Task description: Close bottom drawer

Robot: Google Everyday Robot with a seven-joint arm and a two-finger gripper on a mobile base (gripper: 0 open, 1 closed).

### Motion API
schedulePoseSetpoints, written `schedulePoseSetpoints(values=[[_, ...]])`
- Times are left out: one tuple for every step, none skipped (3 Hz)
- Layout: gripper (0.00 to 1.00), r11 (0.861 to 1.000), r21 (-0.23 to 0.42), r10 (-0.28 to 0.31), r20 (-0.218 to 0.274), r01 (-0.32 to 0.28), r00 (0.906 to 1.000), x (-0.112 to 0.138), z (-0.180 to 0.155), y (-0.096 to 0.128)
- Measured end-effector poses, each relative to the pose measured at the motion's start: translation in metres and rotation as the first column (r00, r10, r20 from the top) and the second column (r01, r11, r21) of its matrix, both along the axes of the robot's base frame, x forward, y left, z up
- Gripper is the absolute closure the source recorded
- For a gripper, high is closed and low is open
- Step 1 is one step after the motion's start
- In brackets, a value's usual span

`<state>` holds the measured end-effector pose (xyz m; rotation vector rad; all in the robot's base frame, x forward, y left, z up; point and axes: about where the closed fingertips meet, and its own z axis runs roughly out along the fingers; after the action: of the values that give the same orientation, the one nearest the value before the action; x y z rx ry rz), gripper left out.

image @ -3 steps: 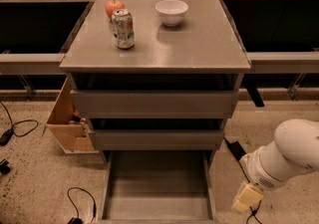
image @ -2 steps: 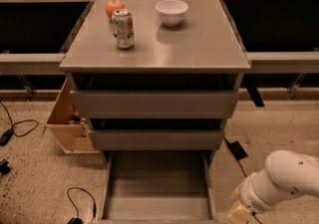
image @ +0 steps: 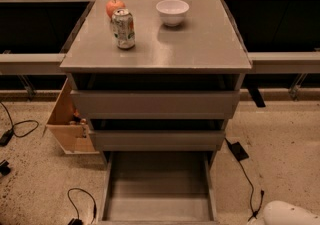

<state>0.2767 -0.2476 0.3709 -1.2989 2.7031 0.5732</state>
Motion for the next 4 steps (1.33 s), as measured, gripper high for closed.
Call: schedulePoseSetpoints(values=[[1.0,1.0,0.001,-0.001,0.0,0.001,1.0,0.0,-0.001,0.001],[1.0,1.0,0.005,-0.003,-0.029,0.003,0.9996,0.002,-0.022,0.002],[1.0,0.998,0.057,0.012,-0.061,-0.009,0.9981,0.009,-0.096,0.019],[1.0,0.996,0.094,0.007,-0.034,-0.003,0.9994,0.013,-0.152,0.036]])
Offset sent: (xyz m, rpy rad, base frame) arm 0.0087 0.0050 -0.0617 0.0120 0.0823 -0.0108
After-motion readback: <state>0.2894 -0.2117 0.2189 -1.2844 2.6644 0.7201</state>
